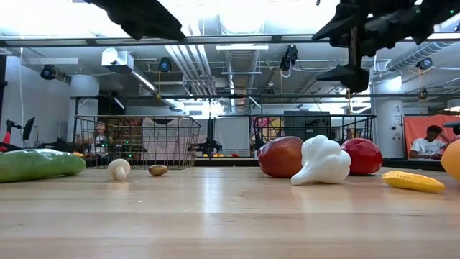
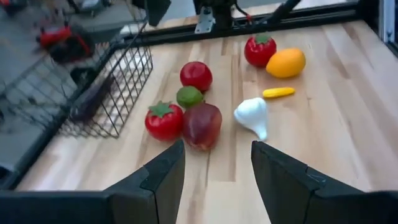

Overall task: Sort produce into baskets
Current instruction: Put the middle tomato into the left wire basket

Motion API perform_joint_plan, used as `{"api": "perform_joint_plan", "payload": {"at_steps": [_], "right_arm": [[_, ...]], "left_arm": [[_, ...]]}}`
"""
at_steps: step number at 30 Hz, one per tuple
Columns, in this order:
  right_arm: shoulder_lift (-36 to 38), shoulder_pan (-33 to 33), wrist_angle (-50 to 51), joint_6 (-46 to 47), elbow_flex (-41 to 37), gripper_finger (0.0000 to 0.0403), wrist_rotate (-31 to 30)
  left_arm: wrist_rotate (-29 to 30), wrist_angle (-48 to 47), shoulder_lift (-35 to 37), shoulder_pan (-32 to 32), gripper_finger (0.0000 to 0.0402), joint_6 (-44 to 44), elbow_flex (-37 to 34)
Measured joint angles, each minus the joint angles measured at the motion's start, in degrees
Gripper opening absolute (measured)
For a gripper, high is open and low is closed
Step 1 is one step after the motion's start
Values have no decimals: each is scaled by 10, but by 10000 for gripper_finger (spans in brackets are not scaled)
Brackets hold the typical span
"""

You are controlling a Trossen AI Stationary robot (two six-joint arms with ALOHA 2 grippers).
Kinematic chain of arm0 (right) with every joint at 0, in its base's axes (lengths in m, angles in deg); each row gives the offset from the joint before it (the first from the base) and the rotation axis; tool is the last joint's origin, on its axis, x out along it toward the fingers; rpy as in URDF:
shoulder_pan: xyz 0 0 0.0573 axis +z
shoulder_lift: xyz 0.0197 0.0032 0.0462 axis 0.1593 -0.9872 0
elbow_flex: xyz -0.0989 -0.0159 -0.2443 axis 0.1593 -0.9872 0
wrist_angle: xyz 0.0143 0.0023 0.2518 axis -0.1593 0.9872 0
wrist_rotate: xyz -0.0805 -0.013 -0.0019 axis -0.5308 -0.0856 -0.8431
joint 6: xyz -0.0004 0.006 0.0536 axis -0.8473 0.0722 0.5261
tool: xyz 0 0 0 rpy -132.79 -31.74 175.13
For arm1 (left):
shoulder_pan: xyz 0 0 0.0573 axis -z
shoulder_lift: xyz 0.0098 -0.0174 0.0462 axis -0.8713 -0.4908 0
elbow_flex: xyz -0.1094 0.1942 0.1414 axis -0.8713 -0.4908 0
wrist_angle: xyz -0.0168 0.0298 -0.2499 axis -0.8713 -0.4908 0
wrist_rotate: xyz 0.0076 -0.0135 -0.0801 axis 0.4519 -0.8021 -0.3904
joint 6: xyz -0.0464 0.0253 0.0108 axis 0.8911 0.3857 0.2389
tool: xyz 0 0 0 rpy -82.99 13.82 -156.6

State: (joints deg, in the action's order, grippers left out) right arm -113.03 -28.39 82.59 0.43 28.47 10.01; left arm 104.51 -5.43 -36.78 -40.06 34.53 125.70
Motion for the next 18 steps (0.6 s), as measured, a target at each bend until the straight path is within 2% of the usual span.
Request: {"api": "perform_joint_plan", "payload": {"at_steps": [2, 5, 11, 14, 18], "right_arm": [[-12, 18, 72, 7, 33, 368, -18], [-38, 50, 235, 21, 105, 368, -72], [-112, 117, 545, 77, 268, 368, -171], [-145, 143, 631, 116, 305, 368, -186], [-186, 163, 662, 130, 307, 368, -188]], "left_arm": [[0, 10, 7, -3, 168, -32, -5], [0, 14, 25, -8, 168, -56, -13], [11, 22, 72, -10, 168, -19, -42], [15, 23, 92, -10, 168, 35, -55], [15, 22, 105, -9, 168, 92, -71]]}}
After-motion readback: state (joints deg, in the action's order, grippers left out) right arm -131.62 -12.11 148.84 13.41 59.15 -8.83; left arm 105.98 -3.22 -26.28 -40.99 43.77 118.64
